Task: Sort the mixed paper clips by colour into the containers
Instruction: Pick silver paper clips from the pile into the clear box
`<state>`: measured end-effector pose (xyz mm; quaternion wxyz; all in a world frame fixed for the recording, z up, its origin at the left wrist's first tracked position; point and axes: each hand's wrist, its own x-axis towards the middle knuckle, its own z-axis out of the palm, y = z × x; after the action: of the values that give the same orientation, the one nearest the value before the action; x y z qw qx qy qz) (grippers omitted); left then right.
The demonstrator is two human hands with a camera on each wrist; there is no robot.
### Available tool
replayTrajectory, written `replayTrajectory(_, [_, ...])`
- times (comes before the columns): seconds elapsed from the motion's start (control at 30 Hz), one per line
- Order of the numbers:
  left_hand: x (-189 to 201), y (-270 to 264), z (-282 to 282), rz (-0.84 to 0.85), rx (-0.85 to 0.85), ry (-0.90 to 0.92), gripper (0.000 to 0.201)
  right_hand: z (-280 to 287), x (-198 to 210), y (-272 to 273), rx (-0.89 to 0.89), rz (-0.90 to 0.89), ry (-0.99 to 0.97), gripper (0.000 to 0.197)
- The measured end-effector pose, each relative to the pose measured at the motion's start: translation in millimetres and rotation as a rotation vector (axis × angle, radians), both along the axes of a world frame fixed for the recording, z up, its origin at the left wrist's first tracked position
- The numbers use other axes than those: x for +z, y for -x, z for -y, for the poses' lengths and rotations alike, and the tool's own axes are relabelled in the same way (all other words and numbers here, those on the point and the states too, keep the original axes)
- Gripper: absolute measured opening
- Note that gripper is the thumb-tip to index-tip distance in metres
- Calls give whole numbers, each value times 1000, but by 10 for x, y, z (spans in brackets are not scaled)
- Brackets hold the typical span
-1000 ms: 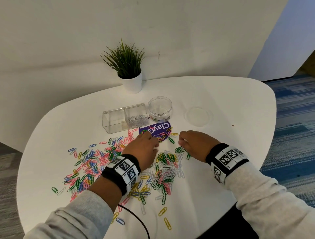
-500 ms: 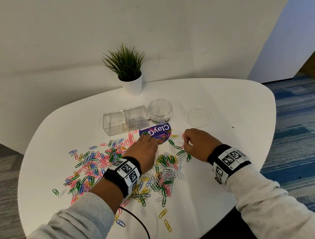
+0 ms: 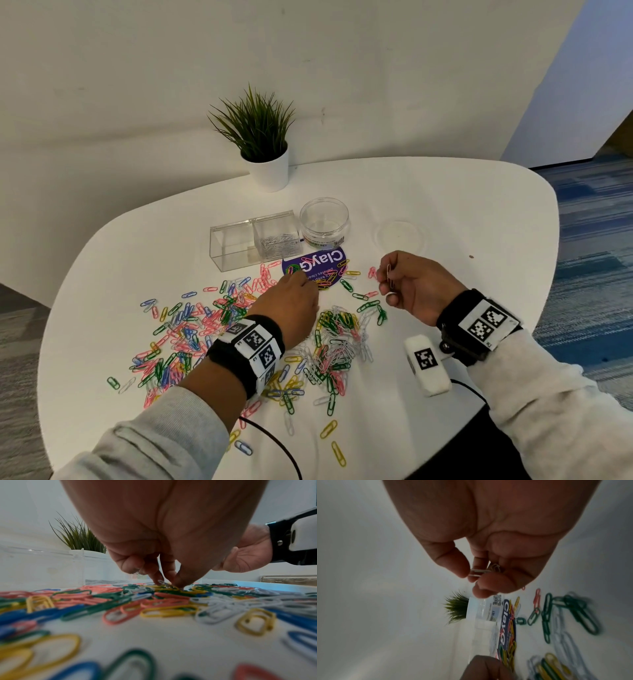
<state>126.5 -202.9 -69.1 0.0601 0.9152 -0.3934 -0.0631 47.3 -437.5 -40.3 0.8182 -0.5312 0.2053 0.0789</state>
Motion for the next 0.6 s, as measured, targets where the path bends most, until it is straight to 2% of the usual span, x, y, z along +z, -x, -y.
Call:
replayTrajectory(0.07, [60,16,14,-19,-10,29,10,-11,-40,-9,38,-41,94,24])
replayTrajectory(0.1, [99,23,24,-32,-10,43,9,-17,-56,-17,80,-46,218,23])
replayTrajectory(0.13, [138,31,31,-51,-10,60,11,-23,-65,-20,156,-28,430,21])
replayTrajectory(0.2, [210,31,52,-113,-26,84,28,-29,-75,-15,403,45,999,14])
replayTrajectory(0.23, [230,25,71,-138,-48,75,36,-52,-76,-3,521,76,1216,9])
replayTrajectory(0.27, [242,19,101,-151,-72,46,38,-75,-67,20,601,86,1346,6])
replayTrajectory(0.4, [222,9,222,-166,-114,-48,33,-105,-102,71,675,51,1453,12])
replayTrajectory(0.5, [218,19,218,-185,-87,-79,28,-108,-105,92,666,23,1476,6])
replayTrajectory(0.6, [242,-10,132,-178,-34,-87,25,-106,-99,120,695,36,1498,10])
